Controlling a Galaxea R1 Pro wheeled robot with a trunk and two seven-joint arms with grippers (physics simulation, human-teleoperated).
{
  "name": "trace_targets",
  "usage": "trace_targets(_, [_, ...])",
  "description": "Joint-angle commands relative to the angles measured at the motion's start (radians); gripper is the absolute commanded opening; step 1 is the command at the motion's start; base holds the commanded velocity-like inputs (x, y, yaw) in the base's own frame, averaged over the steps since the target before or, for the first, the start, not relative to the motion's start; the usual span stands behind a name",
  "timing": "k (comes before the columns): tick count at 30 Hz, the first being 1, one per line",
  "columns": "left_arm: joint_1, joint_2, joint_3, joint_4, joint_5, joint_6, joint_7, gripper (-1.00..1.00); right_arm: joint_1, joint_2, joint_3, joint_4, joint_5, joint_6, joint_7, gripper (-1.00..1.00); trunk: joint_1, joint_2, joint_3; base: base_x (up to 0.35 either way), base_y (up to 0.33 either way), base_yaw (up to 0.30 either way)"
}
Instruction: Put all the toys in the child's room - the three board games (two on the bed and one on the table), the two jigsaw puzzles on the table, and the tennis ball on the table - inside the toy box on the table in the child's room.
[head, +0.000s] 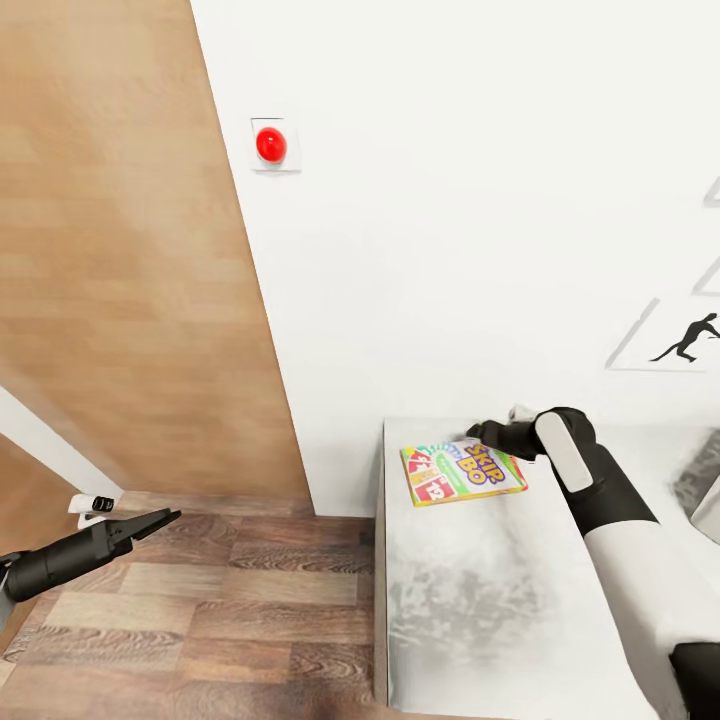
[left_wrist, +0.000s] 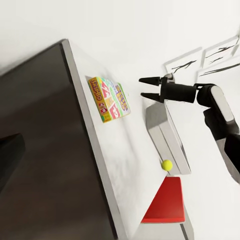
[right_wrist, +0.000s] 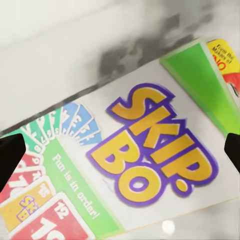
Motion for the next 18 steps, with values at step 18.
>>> trace_targets(18, [-0.001, 0.002, 0.001, 0.0, -0.001, 0.011, -0.004, 1.0, -0.076, -0.012, 0.005, 0.125, -0.009, 0.035, -0.101, 1.0, 0.001, -0.002, -0.002, 0.0, 0.0, 0.0])
